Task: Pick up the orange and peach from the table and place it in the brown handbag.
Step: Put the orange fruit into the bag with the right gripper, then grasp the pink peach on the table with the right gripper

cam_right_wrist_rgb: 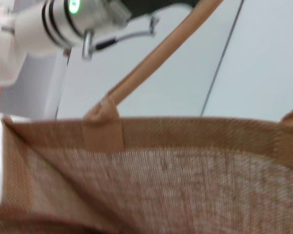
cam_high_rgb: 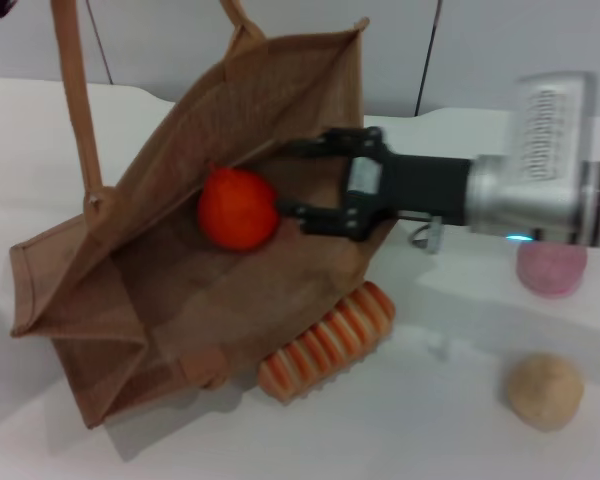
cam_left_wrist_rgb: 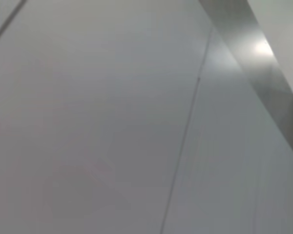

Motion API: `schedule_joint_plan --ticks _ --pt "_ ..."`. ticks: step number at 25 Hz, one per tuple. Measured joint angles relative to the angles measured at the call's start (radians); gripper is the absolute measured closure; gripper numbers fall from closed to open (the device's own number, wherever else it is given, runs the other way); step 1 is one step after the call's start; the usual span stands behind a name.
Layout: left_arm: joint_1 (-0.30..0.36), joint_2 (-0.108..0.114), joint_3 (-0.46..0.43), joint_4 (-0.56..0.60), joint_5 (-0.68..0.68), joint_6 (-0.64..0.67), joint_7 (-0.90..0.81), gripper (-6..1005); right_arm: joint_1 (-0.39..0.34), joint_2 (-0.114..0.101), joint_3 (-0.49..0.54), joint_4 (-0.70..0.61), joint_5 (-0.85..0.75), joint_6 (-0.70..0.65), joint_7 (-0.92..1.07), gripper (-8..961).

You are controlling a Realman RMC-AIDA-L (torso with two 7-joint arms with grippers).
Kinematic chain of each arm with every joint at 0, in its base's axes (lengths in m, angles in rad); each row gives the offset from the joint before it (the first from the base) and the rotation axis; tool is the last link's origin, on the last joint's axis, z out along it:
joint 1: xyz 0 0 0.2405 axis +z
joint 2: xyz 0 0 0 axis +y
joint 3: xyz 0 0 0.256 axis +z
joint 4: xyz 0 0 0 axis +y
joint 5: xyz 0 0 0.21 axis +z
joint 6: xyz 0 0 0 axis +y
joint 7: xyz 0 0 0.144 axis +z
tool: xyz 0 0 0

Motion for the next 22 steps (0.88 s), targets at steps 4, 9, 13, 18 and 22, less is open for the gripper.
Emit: schedule_joint_plan --ticks 4,9,13,18,22 --pt "0.008 0.007 -0.028 -0.045 0.004 0.013 0.040 891 -0.069 0.000 0.001 -0.153 0.054 -0.154 0.110 262" --pt "0.018 0.003 -0.029 -0.049 0.009 0.040 0.053 891 -0.133 0.000 -0.005 -0.320 0.092 -0.168 0.271 262" --pt "0.024 0.003 -0.023 -0.049 0.011 0.050 0.054 891 -0.173 0.000 -0.014 -0.409 0.081 -0.151 0.403 263" --pt "0.027 0.001 -0.021 -0.054 0.011 0.058 0.062 891 -0.206 0.000 -0.028 -0.489 0.017 -0.139 0.519 263" --pt "0.028 0.002 -0.020 -0.058 0.011 0.060 0.063 891 -0.210 -0.001 -0.037 -0.509 -0.059 -0.085 0.585 264"
